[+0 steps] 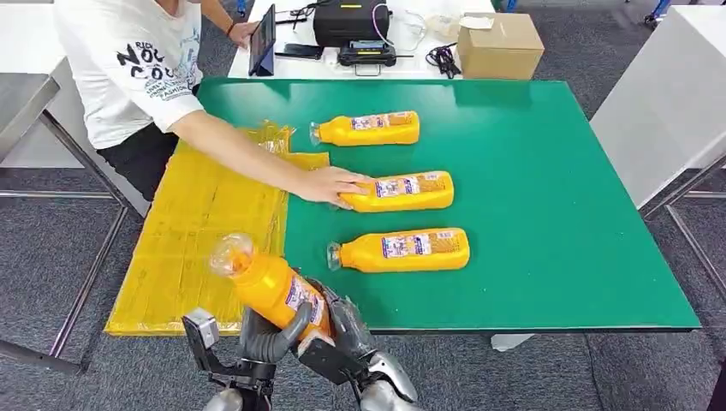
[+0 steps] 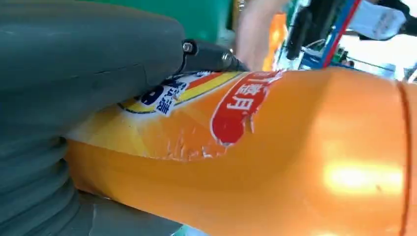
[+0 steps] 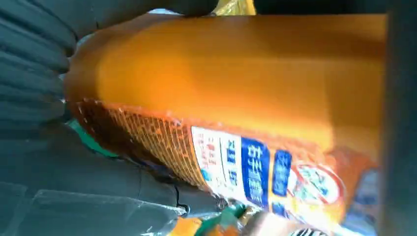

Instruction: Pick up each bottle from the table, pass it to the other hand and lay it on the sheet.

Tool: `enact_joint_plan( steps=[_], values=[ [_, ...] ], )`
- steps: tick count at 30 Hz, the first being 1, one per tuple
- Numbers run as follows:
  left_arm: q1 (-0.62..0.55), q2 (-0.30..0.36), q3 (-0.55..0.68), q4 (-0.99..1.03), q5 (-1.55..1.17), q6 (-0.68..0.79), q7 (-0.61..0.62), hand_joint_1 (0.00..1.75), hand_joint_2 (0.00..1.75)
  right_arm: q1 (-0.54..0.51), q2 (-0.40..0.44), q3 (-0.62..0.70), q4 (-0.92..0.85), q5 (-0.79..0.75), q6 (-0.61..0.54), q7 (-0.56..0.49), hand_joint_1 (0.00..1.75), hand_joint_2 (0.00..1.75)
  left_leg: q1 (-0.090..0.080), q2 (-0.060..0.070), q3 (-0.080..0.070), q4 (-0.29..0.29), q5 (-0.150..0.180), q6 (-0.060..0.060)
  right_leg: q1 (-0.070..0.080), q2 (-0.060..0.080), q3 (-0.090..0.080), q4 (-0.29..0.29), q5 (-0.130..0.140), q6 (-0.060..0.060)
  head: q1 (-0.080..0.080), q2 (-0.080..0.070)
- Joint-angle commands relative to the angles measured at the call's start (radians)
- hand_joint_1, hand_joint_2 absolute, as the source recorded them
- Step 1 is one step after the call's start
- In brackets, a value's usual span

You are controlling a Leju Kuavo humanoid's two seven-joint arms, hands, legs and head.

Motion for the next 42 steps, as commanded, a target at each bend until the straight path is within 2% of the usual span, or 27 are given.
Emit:
enact_joint_plan(
  steps=[1, 8, 14, 18, 22, 23, 26, 27, 29, 31, 33, 35, 37, 38, 40, 42],
  values=[
    [-0.043, 0.016, 0.066, -0.074, -0.117, 0.096, -0.053, 1.75, 1.75, 0.076, -0.065, -0.019, -0.279, 0.014, -0.02, 0.09, 0.0, 0.0, 0.001, 0.0, 0.004, 0.0, -0.002, -0.002, 0.001, -0.001, 0.004, 0.0, -0.002, -0.002, -0.001, 0.0],
    [-0.04, 0.01, 0.065, -0.075, -0.128, 0.11, -0.067, 1.75, 1.75, 0.084, -0.059, -0.026, -0.278, 0.017, -0.044, 0.082, 0.0, 0.0, 0.001, 0.0, 0.005, -0.001, -0.002, -0.001, 0.001, -0.001, 0.005, -0.001, -0.002, -0.002, -0.001, 0.0],
    [-0.11, 0.017, 0.163, -0.135, -0.219, 0.256, -0.128, 1.75, 1.75, 0.161, -0.106, -0.063, -0.562, 0.029, -0.029, 0.114, 0.0, 0.0, 0.001, -0.002, 0.002, 0.001, -0.001, -0.002, 0.002, -0.002, 0.003, 0.001, -0.002, -0.002, -0.001, 0.0],
    [-0.149, 0.017, 0.213, -0.124, -0.246, 0.322, -0.135, 1.75, 1.75, 0.172, -0.108, -0.059, -0.625, 0.021, -0.013, 0.119, 0.0, 0.0, 0.001, -0.001, 0.002, 0.0, -0.001, -0.001, 0.001, -0.001, 0.002, 0.0, -0.001, -0.002, -0.001, 0.0],
    [-0.217, 0.044, 0.235, -0.056, -0.379, 0.462, -0.165, 1.75, 1.75, 0.166, -0.103, -0.036, -0.659, 0.003, 0.009, 0.094, 0.0, 0.0, 0.001, 0.0, 0.002, 0.0, 0.0, -0.001, 0.001, -0.001, 0.002, 0.0, -0.001, -0.001, -0.001, 0.0],
    [-0.249, 0.06, 0.243, -0.024, -0.453, 0.553, -0.166, 1.75, 1.75, 0.165, -0.105, -0.027, -0.675, -0.016, 0.034, 0.083, 0.0, 0.0, 0.001, 0.0, 0.003, 0.0, -0.001, -0.001, 0.001, -0.001, 0.004, 0.0, -0.001, -0.002, -0.001, 0.0],
    [-0.389, 0.118, 0.305, 0.212, -0.627, 0.661, -0.155, 1.75, 1.75, 0.158, -0.105, -0.014, -0.724, -0.048, 0.048, 0.054, 0.0, 0.0, 0.001, -0.001, 0.005, -0.001, 0.0, -0.002, 0.001, -0.002, 0.005, 0.0, -0.001, -0.002, -0.001, 0.0],
    [-0.42, 0.081, 0.446, 0.22, -0.86, 0.661, -0.166, 1.75, 1.75, 0.163, -0.104, -0.016, -0.757, -0.072, 0.044, 0.038, 0.0, 0.0, 0.001, -0.001, 0.004, -0.002, 0.001, -0.002, 0.001, -0.002, 0.004, -0.001, 0.0, -0.002, -0.001, 0.0],
    [-0.46, 0.065, 0.552, 0.252, -1.051, 0.661, -0.166, 1.75, 1.75, 0.165, -0.104, -0.021, -0.79, -0.089, 0.036, 0.035, 0.0, 0.0, 0.001, 0.0, 0.005, -0.001, 0.0, -0.002, 0.001, 0.0, 0.005, 0.0, -0.001, -0.003, -0.001, 0.0],
    [-0.513, 0.069, 0.654, 0.327, -1.324, 0.661, -0.115, 1.75, 1.75, 0.154, -0.107, -0.037, -0.799, -0.105, 0.025, 0.048, 0.0, 0.0, 0.001, 0.001, 0.002, 0.0, 0.001, -0.001, 0.001, 0.001, 0.002, 0.0, 0.001, -0.002, -0.001, 0.0],
    [-0.529, 0.09, 0.657, 0.355, -1.499, 0.661, -0.047, 1.75, 1.75, 0.139, -0.112, -0.05, -0.776, -0.103, 0.023, 0.061, 0.0, 0.0, 0.001, 0.001, 0.004, -0.001, 0.001, -0.002, 0.001, 0.001, 0.004, 0.0, 0.0, -0.002, 0.0, 0.0],
    [-0.531, 0.094, 0.654, 0.365, -1.54, 0.661, -0.02, 1.75, 1.75, 0.135, -0.113, -0.052, -0.768, -0.102, 0.024, 0.065, 0.0, 0.0, 0.001, 0.003, 0.006, -0.001, 0.0, -0.002, 0.001, 0.002, 0.006, -0.001, 0.0, -0.002, -0.001, 0.0],
    [-0.564, 0.156, 0.567, 0.493, -1.689, 0.661, 0.14, 1.75, 1.75, 0.121, -0.109, -0.072, -0.738, -0.106, 0.028, 0.065, 0.0, 0.0, 0.001, 0.002, 0.004, -0.001, 0.001, -0.002, 0.001, 0.0, 0.004, 0.0, 0.0, -0.001, -0.001, 0.0],
    [-0.588, 0.185, 0.521, 0.561, -1.748, 0.661, 0.203, 1.75, 1.75, 0.123, -0.109, -0.075, -0.746, -0.109, 0.032, 0.062, 0.0, 1.75, 0.001, 0.002, 0.006, -0.001, 0.001, -0.002, 0.001, 0.0, 0.005, 0.0, -0.001, -0.002, -0.001, 0.0],
    [-0.633, 0.236, 0.425, 0.687, -1.788, 0.661, 0.307, 1.75, 1.75, 0.129, -0.109, -0.08, -0.771, -0.113, 0.039, 0.06, 0.0, 1.75, 0.001, -0.002, 0.004, -0.001, 0.002, -0.002, 0.001, -0.002, 0.004, 0.0, -0.001, -0.002, -0.001, 0.0],
    [-0.675, 0.258, 0.382, 0.792, -1.788, 0.659, 0.354, 1.75, 1.75, 0.141, -0.105, -0.088, -0.804, -0.117, 0.042, 0.058, 0.0, 1.75, 0.001, -0.002, 0.004, -0.001, 0.002, -0.002, 0.001, -0.002, 0.005, 0.0, -0.001, -0.002, -0.001, 0.0]
  ],
)
